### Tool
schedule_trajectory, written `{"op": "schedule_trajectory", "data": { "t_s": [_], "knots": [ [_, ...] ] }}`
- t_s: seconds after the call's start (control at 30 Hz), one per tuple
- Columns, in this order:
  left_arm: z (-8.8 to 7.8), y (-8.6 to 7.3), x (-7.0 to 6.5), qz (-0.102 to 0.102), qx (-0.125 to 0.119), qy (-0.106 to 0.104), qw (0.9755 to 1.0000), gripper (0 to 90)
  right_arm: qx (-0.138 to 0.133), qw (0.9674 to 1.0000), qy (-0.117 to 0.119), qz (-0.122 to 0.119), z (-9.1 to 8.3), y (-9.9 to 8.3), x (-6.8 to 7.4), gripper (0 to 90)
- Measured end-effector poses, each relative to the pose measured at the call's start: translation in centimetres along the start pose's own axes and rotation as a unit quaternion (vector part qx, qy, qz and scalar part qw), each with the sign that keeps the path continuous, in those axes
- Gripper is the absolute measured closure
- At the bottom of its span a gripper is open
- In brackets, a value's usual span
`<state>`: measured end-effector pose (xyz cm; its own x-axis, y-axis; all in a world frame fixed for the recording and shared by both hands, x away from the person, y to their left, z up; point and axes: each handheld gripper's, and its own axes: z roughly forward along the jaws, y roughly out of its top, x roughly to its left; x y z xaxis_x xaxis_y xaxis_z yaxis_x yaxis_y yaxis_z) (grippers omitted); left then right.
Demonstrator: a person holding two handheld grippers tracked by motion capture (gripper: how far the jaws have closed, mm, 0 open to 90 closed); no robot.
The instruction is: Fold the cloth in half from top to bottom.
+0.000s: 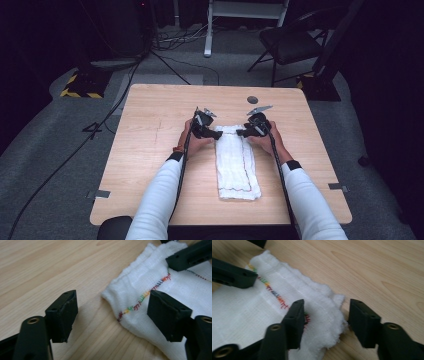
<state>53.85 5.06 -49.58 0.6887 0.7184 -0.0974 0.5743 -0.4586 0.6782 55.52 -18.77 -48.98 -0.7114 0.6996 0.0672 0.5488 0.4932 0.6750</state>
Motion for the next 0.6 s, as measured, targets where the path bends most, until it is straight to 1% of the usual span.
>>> {"op": "schedule_trajectory", "data": {
  "t_s": [0.07,0.1,0.13,0.2,0.23,0.3,0.37,0.43,0.47,0.5,0.53,0.57,0.6],
  "knots": [
    [0.25,0.11,-0.28,0.006,0.002,0.003,1.0000,23.1,0.003,0.9999,0.008,-0.010,-0.02,0.10,0.10,60.6],
    [0.29,0.15,-0.35,0.005,0.000,-0.001,1.0000,23.4,0.004,0.9999,0.011,-0.012,-0.02,0.13,0.18,62.2],
    [0.31,0.18,-0.44,0.005,0.001,0.000,1.0000,24.3,0.005,0.9998,0.011,-0.015,-0.03,0.17,0.19,64.4],
    [0.35,0.30,-0.48,0.011,0.005,0.002,0.9999,26.5,0.005,0.9997,0.019,-0.017,-0.06,0.17,0.17,69.8],
    [0.28,0.37,-0.55,0.014,0.007,-0.001,0.9999,30.1,0.005,0.9996,0.021,-0.018,-0.09,0.19,0.19,73.5],
    [0.18,0.55,-0.64,0.022,0.011,-0.012,0.9996,43.1,0.008,0.9996,0.018,-0.019,-0.14,0.24,0.35,76.9],
    [0.13,0.68,-0.71,0.033,0.016,-0.020,0.9992,51.6,0.009,0.9995,0.012,-0.028,-0.13,0.31,0.50,79.2],
    [0.03,0.75,-0.73,0.033,0.019,-0.030,0.9988,60.4,0.013,0.9993,0.005,-0.035,-0.18,0.40,0.74,80.5],
    [-0.01,0.76,-0.74,0.038,0.016,-0.028,0.9988,64.2,0.013,0.9991,0.003,-0.040,-0.18,0.43,0.78,80.9],
    [-0.03,0.77,-0.76,0.037,0.015,-0.028,0.9988,68.2,0.014,0.9991,0.000,-0.041,-0.20,0.46,0.87,81.2],
    [-0.11,0.81,-0.72,0.043,0.017,-0.027,0.9986,71.5,0.014,0.9990,-0.001,-0.042,-0.22,0.47,0.89,81.4],
    [-0.16,0.84,-0.70,0.046,0.016,-0.024,0.9985,73.6,0.014,0.9990,-0.002,-0.043,-0.23,0.48,0.93,81.6],
    [-0.17,0.86,-0.71,0.044,0.015,-0.025,0.9986,75.7,0.011,0.9988,-0.006,-0.048,-0.26,0.47,0.99,81.9]
  ]
}}
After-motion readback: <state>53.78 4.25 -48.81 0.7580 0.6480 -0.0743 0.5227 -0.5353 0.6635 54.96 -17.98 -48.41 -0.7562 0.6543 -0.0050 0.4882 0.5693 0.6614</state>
